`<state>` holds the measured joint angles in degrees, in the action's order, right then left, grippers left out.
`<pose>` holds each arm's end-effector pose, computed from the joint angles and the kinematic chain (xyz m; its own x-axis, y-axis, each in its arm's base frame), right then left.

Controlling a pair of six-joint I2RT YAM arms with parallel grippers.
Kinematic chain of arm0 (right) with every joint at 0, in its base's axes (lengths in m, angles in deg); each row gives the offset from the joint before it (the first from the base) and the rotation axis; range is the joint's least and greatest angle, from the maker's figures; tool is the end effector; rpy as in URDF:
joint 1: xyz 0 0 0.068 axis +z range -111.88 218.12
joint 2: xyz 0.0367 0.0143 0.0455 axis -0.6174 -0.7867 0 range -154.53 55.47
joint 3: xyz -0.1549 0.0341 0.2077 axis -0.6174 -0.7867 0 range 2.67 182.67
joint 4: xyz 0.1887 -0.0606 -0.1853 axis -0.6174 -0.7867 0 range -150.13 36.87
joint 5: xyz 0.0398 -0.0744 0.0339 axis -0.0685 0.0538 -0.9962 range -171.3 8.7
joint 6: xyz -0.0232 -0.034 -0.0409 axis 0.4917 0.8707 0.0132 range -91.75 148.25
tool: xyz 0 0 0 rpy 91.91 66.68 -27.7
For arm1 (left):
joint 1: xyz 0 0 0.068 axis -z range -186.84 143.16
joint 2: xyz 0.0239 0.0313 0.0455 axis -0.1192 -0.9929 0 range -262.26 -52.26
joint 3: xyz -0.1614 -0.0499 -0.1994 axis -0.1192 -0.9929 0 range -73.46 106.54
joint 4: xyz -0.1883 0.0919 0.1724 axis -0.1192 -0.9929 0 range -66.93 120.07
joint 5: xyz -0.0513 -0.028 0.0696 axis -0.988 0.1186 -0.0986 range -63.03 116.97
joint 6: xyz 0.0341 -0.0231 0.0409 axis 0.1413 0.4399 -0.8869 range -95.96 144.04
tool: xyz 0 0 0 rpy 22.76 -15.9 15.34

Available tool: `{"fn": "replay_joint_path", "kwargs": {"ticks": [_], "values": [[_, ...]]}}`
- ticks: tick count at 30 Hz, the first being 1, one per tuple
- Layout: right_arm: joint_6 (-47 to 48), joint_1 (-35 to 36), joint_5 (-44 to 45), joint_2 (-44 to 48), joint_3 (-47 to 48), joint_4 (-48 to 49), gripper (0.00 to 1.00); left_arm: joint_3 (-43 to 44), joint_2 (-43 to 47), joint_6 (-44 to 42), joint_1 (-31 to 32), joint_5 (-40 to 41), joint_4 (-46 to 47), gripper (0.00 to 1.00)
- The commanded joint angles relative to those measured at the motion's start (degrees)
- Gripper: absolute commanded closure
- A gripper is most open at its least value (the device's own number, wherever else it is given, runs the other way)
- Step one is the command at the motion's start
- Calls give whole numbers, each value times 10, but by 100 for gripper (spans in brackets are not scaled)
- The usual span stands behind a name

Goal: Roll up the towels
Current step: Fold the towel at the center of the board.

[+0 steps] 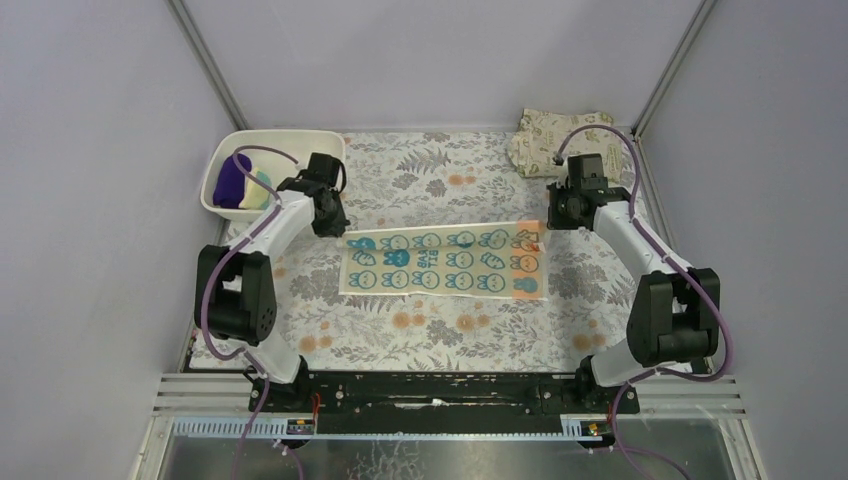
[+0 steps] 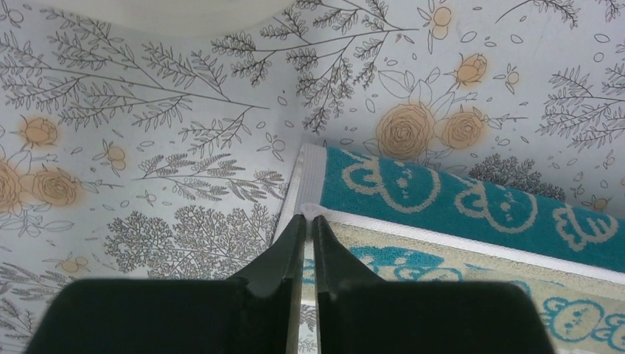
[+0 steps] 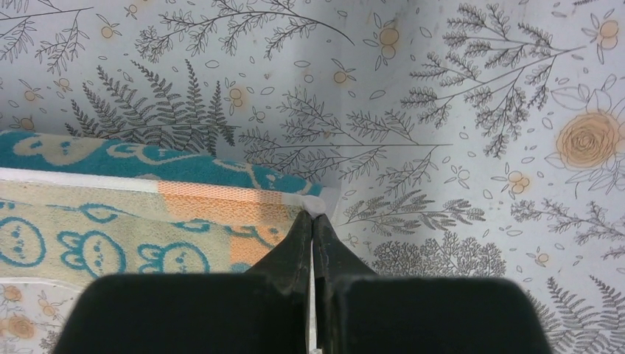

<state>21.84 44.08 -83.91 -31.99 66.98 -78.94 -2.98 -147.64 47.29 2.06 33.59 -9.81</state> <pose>0.3412 0.0375 0.2330 -0.7602 0.0328 -0.6488 -0.0489 0.9930 0.1075 0.3464 -0.0494 0.2071 -0.8627 -0.2616 -0.4328 -0.2559 0.9640 -0.0725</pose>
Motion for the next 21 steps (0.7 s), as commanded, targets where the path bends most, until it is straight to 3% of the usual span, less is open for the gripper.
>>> {"fn": "replay_joint_path", "kwargs": {"ticks": [1,21], "values": [[-25,-7,48,37,-16,4,100,-17,30,14,-10,13,-25,100],[-140,-7,-37,123,-176,0,99,-156,76,81,-9,-12,-21,100]]}}
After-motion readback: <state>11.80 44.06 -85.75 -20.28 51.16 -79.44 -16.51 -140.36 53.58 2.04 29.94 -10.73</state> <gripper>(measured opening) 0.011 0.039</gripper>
